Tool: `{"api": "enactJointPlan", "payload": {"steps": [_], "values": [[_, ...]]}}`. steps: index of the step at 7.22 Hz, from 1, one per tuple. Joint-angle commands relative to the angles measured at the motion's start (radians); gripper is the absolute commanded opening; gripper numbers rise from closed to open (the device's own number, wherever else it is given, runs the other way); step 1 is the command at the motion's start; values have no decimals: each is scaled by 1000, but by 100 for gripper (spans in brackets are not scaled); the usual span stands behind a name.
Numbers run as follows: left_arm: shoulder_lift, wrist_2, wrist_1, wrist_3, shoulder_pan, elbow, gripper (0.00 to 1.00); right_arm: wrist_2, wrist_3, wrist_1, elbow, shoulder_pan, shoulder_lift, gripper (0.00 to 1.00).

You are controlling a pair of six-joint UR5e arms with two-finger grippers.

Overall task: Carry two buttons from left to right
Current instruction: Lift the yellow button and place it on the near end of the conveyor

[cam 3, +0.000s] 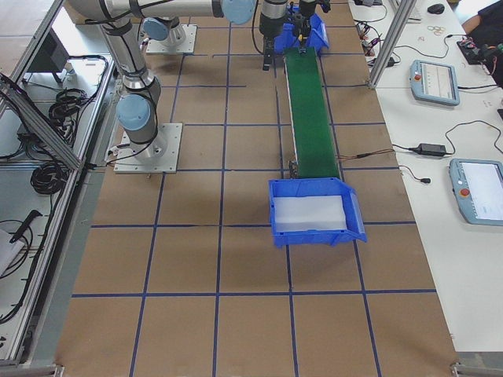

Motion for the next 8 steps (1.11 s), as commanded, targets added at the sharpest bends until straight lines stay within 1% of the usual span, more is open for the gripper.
{"api": "enactJointPlan", "payload": {"steps": [1,3,5,6,7,8], "values": [[1,1,3,19,0,-18,88,0,0,0,0,0,0,100],[18,0,9,23,0,-6,94,0,0,0,-2,0,0,100],[77,-20,-1,23,0,-4,96,0,0,0,0,0,0,100],[94,-8,-6,22,9,-3,98,0,-1,0,0,0,0,100],[105,9,-32,34,44,-6,99,0,-1,2,0,0,0,100],[122,60,-50,124,85,-24,100,0,-1,2,0,0,0,100]]}}
